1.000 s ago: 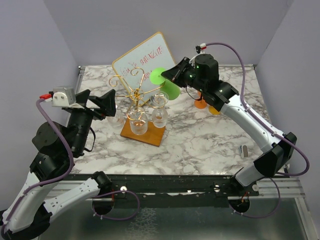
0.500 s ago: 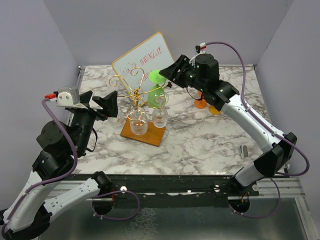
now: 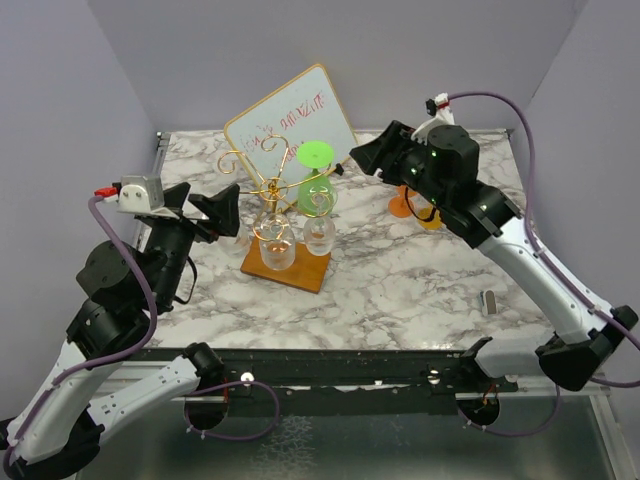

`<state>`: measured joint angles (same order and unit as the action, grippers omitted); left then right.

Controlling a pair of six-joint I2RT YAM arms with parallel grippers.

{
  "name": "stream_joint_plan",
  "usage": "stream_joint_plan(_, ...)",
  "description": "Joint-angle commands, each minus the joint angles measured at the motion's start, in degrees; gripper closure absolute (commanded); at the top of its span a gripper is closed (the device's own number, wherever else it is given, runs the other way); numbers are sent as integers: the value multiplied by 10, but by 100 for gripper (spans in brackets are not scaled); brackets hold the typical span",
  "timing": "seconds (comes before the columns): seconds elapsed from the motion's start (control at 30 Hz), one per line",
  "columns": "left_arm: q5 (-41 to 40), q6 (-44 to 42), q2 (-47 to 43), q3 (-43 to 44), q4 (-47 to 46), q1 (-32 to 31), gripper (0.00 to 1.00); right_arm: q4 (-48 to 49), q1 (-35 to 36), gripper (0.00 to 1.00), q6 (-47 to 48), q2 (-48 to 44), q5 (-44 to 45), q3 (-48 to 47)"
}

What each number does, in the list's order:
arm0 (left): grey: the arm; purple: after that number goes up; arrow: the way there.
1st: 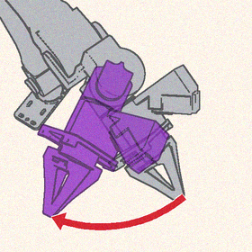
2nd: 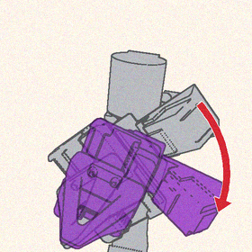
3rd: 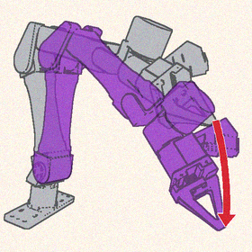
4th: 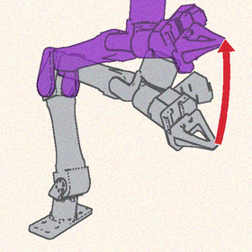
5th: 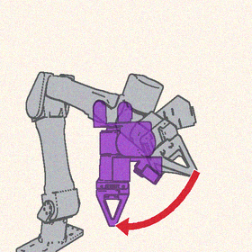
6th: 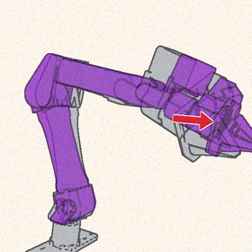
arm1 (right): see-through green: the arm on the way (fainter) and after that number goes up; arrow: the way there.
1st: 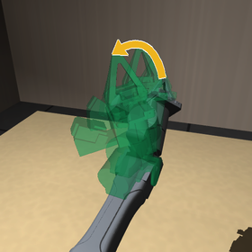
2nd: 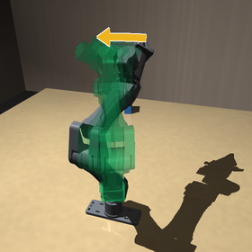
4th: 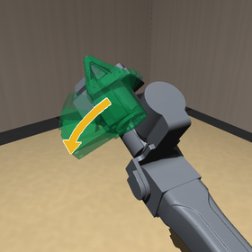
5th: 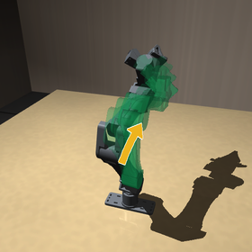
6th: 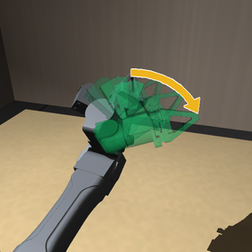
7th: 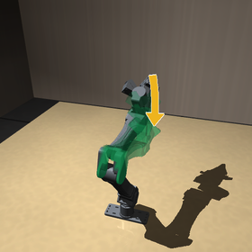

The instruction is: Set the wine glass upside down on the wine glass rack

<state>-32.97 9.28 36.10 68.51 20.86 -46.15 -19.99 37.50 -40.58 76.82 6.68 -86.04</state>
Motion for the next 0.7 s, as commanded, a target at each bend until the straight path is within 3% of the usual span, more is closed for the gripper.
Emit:
stream_joint_plan(0.0,53,4,-1,-9,6,-2,1,-41,0,36,123,-54,123,50)
stream_joint_plan(0.13,63,14,2,-8,2,-1,1,-86,-1,34,161,-73,262,93)
stream_joint_plan(0.23,79,9,10,0,3,-1,1,-89,-5,34,181,-66,298,109)
stream_joint_plan(0.47,147,20,32,32,27,-2,1,-91,-63,34,208,22,237,84)
stream_joint_plan(0.67,149,37,45,35,33,-1,1,-74,-116,36,245,124,176,29)
